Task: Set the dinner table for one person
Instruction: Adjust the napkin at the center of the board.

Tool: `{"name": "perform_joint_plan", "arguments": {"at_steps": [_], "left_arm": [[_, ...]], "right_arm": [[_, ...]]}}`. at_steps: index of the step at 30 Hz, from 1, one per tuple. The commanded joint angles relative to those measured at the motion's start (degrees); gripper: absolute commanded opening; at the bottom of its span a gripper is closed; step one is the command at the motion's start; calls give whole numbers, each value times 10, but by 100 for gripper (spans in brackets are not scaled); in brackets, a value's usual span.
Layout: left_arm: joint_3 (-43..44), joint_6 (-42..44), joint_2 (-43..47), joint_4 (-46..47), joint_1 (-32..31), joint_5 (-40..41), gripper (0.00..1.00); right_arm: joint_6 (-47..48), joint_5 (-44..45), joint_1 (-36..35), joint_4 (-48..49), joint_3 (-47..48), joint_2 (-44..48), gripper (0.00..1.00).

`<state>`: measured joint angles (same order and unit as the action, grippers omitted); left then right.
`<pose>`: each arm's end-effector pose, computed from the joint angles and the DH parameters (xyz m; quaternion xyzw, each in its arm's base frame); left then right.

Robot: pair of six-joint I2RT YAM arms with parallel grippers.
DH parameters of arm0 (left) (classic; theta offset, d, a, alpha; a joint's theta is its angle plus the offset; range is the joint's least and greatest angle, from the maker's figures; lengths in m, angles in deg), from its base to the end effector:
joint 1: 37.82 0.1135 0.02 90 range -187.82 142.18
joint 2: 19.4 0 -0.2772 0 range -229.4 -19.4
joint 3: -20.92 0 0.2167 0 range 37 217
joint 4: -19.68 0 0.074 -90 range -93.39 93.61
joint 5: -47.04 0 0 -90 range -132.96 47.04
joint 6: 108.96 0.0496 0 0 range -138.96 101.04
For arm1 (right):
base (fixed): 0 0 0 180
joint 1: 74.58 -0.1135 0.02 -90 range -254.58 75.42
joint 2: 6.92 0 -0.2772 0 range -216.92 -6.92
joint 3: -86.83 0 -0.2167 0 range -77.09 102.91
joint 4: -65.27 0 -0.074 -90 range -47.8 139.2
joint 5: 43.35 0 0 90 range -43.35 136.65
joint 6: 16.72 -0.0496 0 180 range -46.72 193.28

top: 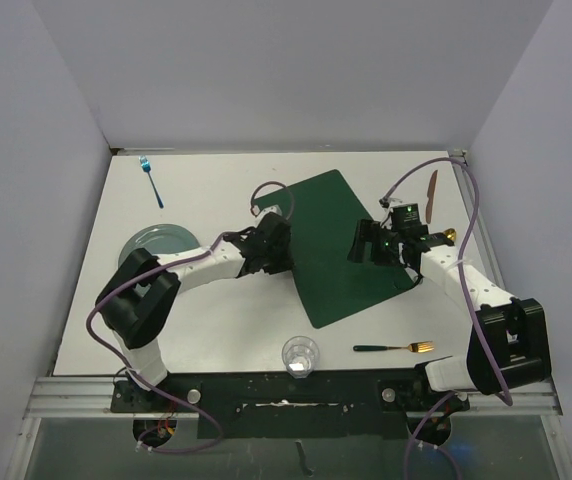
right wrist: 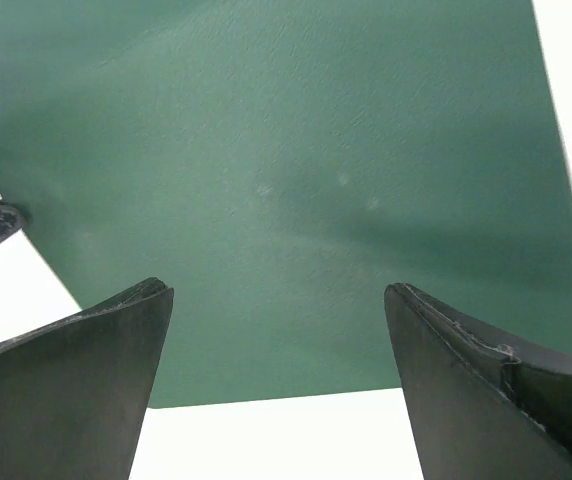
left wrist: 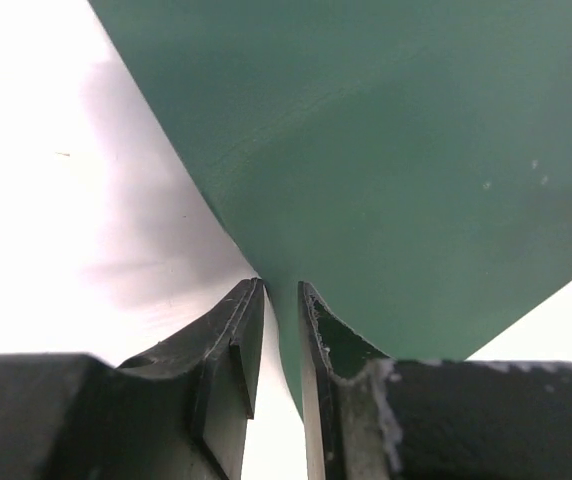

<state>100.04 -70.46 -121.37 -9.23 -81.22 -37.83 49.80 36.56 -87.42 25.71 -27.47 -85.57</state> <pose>0.2599 -0.2397 0.2036 -0.0813 0.9405 -0.2125 0.2524 0.2432 0.0643 0.2393 0.0593 0.9418 0.1789 0.2782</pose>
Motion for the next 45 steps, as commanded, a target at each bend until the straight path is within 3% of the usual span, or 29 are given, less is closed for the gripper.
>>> {"name": "perform_joint_plan", "arguments": {"at_steps": [1, 8, 11, 13, 16, 17, 18, 23, 26, 30, 36, 45], "left_arm": [[32, -3, 20, 2, 0, 41, 20], [19, 13, 105, -47, -1, 130, 17], [18, 36, 127, -36, -1, 177, 12], [18, 76, 123, 9, 0, 193, 10], [24, 158, 82, 102, 0, 201, 3], [34, 187, 59, 123, 0, 203, 2], [55, 208, 29, 128, 0, 203, 1], [237, 290, -139, 48, 1, 197, 0], [299, 319, -212, 39, 0, 187, 0], [346, 327, -258, 30, 3, 189, 0], [405, 285, -314, -90, 27, 218, 0], [391, 216, -344, -212, 78, 138, 0]], "right_arm": [[11, 12, -4, -6, 15, 14, 89], [6, 14, -6, -4, -3, 9, 89], [0, 15, -9, -4, -10, 0, 81], [-4, 14, -14, -3, -14, -10, 63], [-14, 16, -20, -2, -16, -25, 24], [-20, 18, -24, -2, -16, -29, 15], [-26, 20, -27, -2, -17, -30, 13], [-50, 43, -59, -1, -26, -19, 11], [-61, 63, -77, -8, -29, -13, 8], [-67, 86, -91, -23, -24, -13, 7], [-67, 97, -94, -35, -10, -19, 4], [-73, 98, -94, -26, -3, -38, 7]]}}
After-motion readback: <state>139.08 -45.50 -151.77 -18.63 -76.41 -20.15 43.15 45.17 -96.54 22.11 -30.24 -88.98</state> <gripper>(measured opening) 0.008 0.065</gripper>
